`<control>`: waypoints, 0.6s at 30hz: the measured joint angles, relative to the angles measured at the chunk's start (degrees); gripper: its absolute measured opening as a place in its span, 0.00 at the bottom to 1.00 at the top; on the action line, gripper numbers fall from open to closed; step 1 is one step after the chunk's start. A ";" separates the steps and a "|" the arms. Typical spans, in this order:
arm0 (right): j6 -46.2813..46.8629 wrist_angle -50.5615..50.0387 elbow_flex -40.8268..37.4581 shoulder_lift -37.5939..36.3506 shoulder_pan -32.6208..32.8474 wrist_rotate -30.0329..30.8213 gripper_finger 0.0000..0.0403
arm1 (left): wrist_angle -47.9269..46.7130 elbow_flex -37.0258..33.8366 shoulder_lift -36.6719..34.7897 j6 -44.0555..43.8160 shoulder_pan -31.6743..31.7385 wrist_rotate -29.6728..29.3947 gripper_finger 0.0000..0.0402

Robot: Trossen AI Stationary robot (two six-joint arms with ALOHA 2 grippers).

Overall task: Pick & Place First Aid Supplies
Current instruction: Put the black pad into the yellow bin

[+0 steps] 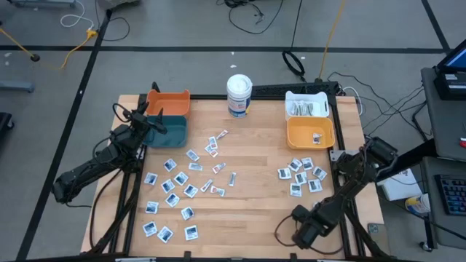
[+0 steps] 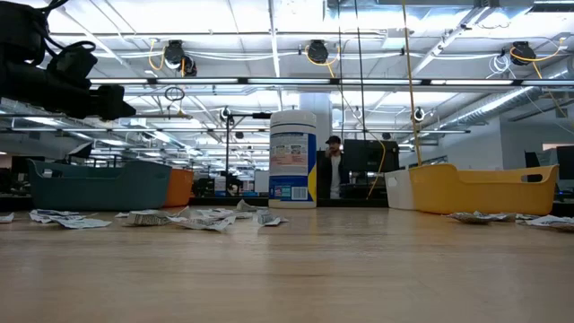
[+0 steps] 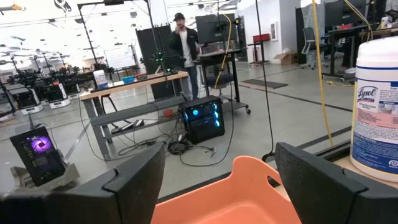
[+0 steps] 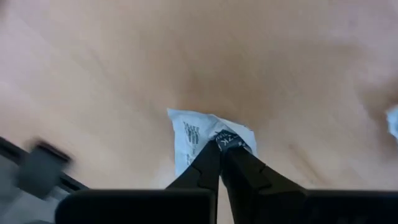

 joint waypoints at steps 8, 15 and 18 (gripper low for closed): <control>-1.33 3.19 -0.04 0.02 -8.27 0.49 0.00 | 0.00 0.02 -0.01 0.00 0.02 0.00 0.77; -11.93 2.48 -0.15 -2.24 -16.53 0.00 0.00 | 0.00 0.02 -0.01 0.00 0.02 0.00 0.77; -16.79 -0.90 -0.28 -4.81 -20.67 1.23 0.00 | 0.00 0.00 0.01 0.00 0.02 0.00 0.77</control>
